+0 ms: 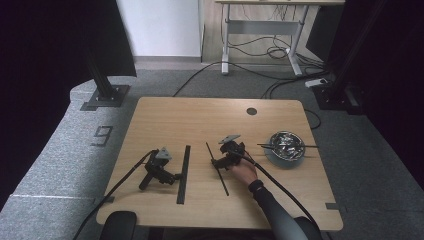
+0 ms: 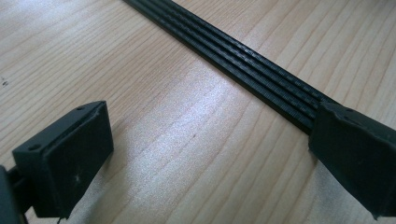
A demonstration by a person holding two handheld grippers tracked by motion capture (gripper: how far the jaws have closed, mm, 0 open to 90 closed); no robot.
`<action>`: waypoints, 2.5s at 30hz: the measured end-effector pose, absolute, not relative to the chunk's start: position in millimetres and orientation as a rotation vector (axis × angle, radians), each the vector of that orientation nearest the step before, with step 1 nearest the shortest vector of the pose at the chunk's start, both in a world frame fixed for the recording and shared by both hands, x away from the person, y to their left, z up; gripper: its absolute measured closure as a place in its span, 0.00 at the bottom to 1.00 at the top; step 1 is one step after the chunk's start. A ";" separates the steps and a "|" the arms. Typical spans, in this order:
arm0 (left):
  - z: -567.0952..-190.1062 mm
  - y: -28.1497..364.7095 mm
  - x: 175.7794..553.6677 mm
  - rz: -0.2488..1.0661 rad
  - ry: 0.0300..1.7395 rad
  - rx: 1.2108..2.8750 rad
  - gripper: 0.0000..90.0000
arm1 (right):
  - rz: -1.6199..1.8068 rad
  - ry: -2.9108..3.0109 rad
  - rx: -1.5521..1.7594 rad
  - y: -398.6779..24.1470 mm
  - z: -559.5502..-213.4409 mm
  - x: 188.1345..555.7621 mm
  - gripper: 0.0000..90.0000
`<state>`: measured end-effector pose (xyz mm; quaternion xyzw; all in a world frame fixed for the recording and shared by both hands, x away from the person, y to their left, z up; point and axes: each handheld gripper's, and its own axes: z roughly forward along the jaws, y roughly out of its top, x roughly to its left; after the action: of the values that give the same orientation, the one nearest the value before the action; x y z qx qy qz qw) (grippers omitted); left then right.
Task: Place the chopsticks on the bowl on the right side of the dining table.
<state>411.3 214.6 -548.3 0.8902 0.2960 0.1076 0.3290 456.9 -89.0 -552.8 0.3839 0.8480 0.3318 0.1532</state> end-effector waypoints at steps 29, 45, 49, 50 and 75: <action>-548.3 214.6 411.4 0.282 0.774 2.330 0.00 | 0.887 2.398 1.132 -160.2 -550.7 424.6 0.00; -548.3 214.6 411.4 0.282 0.773 2.330 0.00 | 0.879 2.402 1.160 -187.8 -543.4 410.2 0.33; -548.2 214.6 411.4 0.282 0.773 2.331 0.00 | 0.906 2.434 1.184 -196.0 -541.2 408.5 0.52; -548.2 214.6 411.4 0.282 0.773 2.330 0.00 | 0.901 2.441 1.179 -197.5 -540.2 407.8 0.58; -548.2 214.6 411.5 0.283 0.772 2.331 0.00 | 0.739 2.595 1.114 -248.0 -528.9 385.1 0.94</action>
<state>411.5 214.6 -548.2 0.8907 0.2948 0.1080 0.3288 385.1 -248.0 -528.9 0.3794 0.8834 0.2515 0.1111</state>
